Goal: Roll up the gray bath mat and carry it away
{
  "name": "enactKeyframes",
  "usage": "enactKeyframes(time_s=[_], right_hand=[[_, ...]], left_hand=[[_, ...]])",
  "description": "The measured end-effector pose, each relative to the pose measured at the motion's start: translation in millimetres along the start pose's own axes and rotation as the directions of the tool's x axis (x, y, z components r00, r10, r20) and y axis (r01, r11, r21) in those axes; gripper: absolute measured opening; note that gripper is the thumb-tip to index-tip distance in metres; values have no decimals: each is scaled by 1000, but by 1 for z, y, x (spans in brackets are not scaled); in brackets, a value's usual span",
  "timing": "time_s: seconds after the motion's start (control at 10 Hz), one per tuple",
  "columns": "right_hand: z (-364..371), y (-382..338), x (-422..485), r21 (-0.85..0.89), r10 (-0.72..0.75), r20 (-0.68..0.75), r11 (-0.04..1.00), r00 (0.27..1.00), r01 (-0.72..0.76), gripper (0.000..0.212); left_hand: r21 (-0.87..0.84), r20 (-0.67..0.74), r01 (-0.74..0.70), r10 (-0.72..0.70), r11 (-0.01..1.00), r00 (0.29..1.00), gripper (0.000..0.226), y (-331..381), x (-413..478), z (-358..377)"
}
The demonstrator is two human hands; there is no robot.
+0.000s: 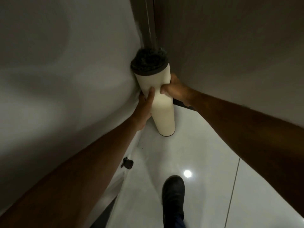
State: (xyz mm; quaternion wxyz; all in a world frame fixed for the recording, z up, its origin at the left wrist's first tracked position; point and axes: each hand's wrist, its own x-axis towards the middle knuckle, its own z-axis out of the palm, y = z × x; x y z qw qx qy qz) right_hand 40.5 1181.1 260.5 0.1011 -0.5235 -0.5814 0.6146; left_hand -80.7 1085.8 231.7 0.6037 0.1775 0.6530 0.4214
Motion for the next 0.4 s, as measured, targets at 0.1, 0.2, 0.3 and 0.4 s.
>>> enactKeyframes(time_s=[0.1, 0.2, 0.3, 0.4], right_hand=[[-1, 2, -9, -203, -8, -139, 979, 990, -20, 70], [-1, 4, -28, -276, -33, -233, 961, 972, -34, 69], [-5, 2, -49, -164, -10, -125, 986, 992, -10, 62], [-19, -8, -87, -186, -93, -84, 980, 992, 76, 52]], left_hand=[[31, -103, 9, -6, 999, 995, 81, 2, -8, 2], [20, -175, 37, -32, 999, 984, 88, 8, -24, 6], [48, -226, 95, -82, 994, 971, 90, 16, -36, 13], [208, -326, 113, -41, 972, 945, 82, 29, -62, 23]])
